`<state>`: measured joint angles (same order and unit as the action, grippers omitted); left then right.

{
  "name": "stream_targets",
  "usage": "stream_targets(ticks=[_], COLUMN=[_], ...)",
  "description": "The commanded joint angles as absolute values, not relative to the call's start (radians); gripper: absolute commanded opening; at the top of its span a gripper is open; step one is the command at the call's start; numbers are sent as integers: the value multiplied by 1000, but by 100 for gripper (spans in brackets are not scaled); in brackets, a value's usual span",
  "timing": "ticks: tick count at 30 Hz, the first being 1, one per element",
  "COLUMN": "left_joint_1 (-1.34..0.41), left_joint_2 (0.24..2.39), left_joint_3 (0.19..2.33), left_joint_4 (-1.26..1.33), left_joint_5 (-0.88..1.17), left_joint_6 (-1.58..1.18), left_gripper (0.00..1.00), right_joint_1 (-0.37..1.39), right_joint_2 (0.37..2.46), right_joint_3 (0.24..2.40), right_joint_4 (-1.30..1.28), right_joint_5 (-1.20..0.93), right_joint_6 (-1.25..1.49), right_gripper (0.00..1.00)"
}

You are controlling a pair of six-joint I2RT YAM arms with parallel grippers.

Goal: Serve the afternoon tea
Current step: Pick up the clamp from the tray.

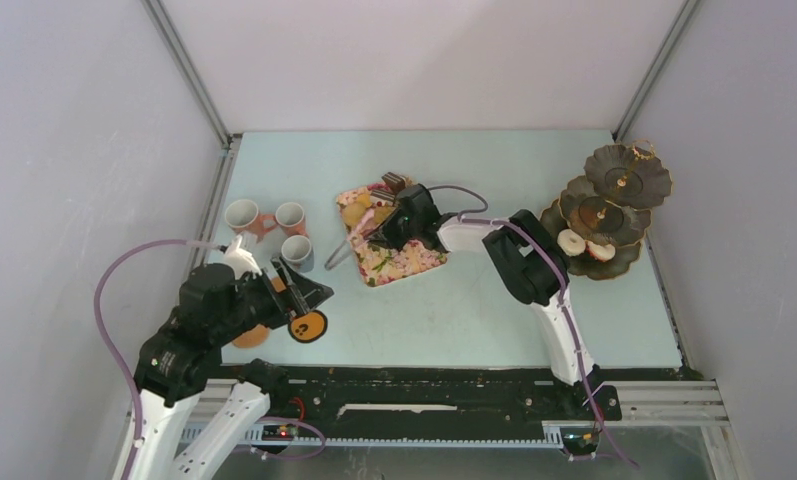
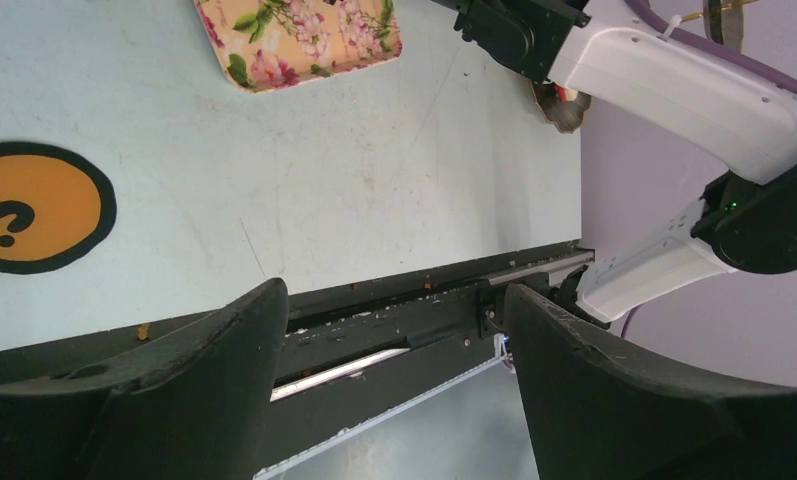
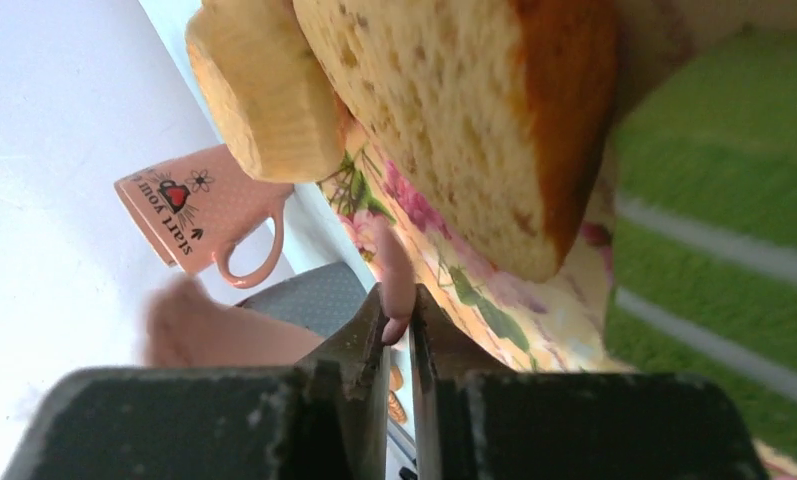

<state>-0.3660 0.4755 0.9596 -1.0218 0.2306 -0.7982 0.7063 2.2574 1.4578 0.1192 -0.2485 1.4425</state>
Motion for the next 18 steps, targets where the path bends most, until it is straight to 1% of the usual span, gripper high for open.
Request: stream_targets(ticks=[1, 3, 6, 8, 10, 11, 13, 15, 16, 18], left_joint_1=[-358, -357, -357, -359, -358, -358, -357, -369, -388, -450], left_joint_2=[492, 507, 546, 582, 613, 630, 679, 741, 770, 826], left_joint_3=[1021, 1048, 1088, 1109, 1116, 1105, 1063, 1033, 1023, 1031], left_joint_4=[-1030, -1038, -1044, -1044, -1028, -997, -937, -891, -865, -837], left_joint_5=[232, 236, 246, 255, 269, 294, 361, 421, 425, 375], left_joint_6=[-763, -758, -740, -721, -703, -691, -666, -637, -628, -606], left_gripper=[85, 86, 88, 88, 89, 89, 88, 85, 85, 86], right_joint_1=[675, 661, 627, 602, 579, 569, 561, 565, 565, 572], right_joint_2=[2257, 2221, 2129, 2057, 1986, 1968, 1947, 1930, 1922, 1893], right_joint_3=[1491, 1477, 1423, 1411, 1430, 1459, 1566, 1625, 1638, 1634], right_joint_4=[201, 198, 181, 75, -106, -238, -527, -765, -853, -951], right_joint_5=[-337, -390, -508, -573, -633, -664, -695, -696, -706, -712], right_joint_6=[1392, 1340, 1267, 1166, 1041, 935, 764, 636, 593, 537], right_gripper=[6, 0, 0, 0, 0, 0, 0, 0, 0, 0])
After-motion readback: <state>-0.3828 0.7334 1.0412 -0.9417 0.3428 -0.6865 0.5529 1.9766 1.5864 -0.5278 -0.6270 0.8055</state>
